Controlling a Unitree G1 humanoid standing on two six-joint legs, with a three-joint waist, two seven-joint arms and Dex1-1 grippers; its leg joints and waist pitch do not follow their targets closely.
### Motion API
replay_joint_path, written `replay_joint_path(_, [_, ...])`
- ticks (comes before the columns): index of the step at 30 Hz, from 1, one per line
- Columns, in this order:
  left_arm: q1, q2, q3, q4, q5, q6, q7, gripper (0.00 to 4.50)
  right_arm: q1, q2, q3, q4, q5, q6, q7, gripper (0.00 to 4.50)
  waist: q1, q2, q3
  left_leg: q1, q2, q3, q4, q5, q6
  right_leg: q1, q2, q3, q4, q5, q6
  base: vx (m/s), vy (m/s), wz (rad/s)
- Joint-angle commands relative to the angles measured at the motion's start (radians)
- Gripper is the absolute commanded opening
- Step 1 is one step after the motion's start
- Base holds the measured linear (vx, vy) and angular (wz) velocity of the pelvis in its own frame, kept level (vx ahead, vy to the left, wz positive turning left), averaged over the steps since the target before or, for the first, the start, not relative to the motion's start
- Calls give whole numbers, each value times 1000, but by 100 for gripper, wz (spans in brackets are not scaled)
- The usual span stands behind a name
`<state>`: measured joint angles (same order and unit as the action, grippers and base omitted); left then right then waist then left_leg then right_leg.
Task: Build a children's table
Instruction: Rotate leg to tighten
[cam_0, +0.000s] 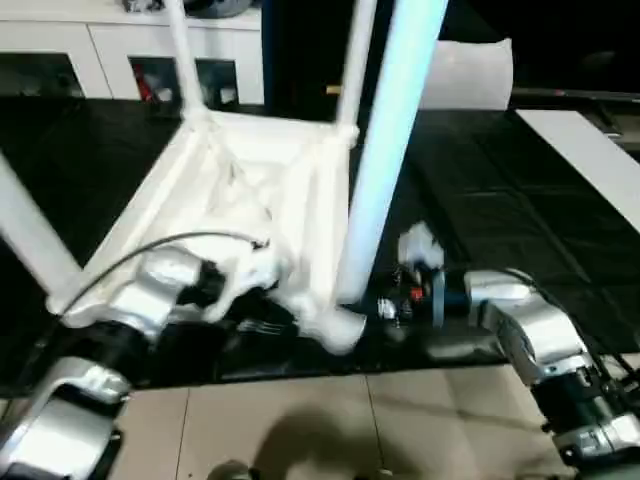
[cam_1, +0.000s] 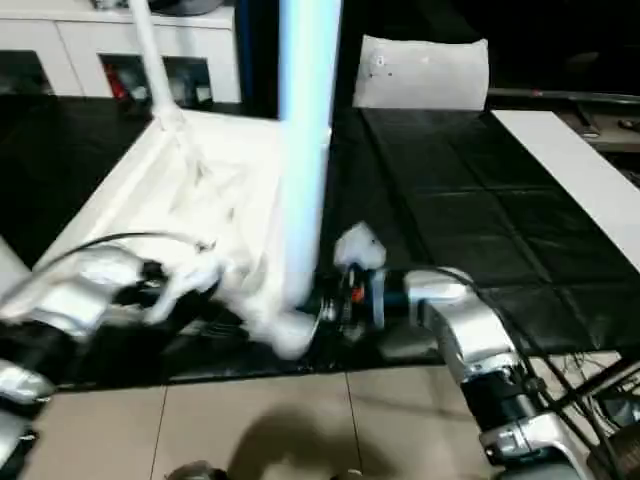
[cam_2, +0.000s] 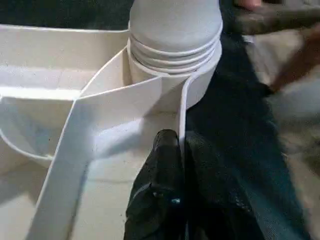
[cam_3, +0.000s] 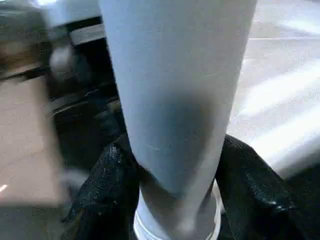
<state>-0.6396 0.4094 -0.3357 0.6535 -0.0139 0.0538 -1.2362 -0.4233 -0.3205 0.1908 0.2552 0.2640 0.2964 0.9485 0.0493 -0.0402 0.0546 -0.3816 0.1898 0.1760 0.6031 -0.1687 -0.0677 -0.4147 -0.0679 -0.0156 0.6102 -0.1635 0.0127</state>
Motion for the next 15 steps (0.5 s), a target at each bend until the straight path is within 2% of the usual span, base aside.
replay_joint_path(1, [-31,-107,44,-14,-55,37,135,0,19,67,23,-2,-29,41,-136,191,-6,-4,-56,22,25,-13,-81,-364,-40,27,-56,19,-94,-541,-126,0,0,0])
replay_joint_path(2, [-35,-133,45,-9,-39,51,182,0,26,99,10,-11,-28,60,-192,191,-15,-7,-56,24,20,-13,-76,-372,-35,21,-55,16,-103,-585,-110,0,0,0])
replay_joint_path(3, [-39,-152,44,-2,-25,55,222,0,30,126,1,-15,-30,73,-238,191,-20,-8,-56,22,19,-14,-75,-372,-31,21,-54,15,-105,-597,-103,0,0,0])
replay_joint_path(4, [-50,-189,45,10,-2,76,291,0,29,180,-12,-14,-41,86,-324,191,-23,-4,-57,20,18,-17,-75,-368,-27,23,-56,14,-108,-615,-91,0,0,0])
replay_joint_path(5, [-63,-219,55,23,6,87,353,0,23,222,-21,-4,-52,95,-391,191,-29,-6,-57,19,16,-15,-75,-369,-27,18,-53,13,-110,-622,-84,0,0,0])
replay_joint_path(7, [-75,-246,62,35,14,98,405,0,14,262,-32,10,-60,102,-453,190,-30,-7,-59,21,14,-17,-75,-375,-26,18,-53,10,-113,-630,-79,0,0,0])
replay_joint_path(8, [-87,-267,65,43,26,106,449,0,0,302,-44,31,-71,101,-514,190,-38,-1,-58,18,15,-19,-78,-387,-19,16,-51,11,-113,-607,-83,0,0,0])
replay_joint_path(9, [-99,-284,69,55,35,109,490,0,-18,338,-53,53,-80,94,-566,190,-39,3,-59,21,14,-19,-77,-395,-19,13,-52,10,-114,-606,-85,0,0,0])
replay_joint_path(11, [-122,-311,70,76,65,107,555,0,-59,405,-58,97,-110,75,-660,190,-52,4,-62,16,13,-23,-81,-401,-20,17,-52,9,-111,-571,-98,0,0,0])
replay_joint_path(13, [-124,-313,67,78,73,102,561,0,-66,414,-58,103,-118,73,-674,190,-53,6,-64,16,15,-23,-84,-396,-15,22,-52,10,-110,-535,-104,0,0,0])
replay_joint_path(14, [-127,-311,61,86,91,98,557,0,-71,418,-51,102,-133,55,-659,190,-50,8,-68,16,18,-19,-86,-373,-1,27,-51,14,-106,-452,-123,0,0,0])
replay_joint_path(15, [-127,-311,61,86,91,98,557,0,-71,418,-51,102,-133,55,-659,190,-49,8,-67,15,18,-18,-88,-366,3,28,-51,15,-104,-427,-130,0,0,0])
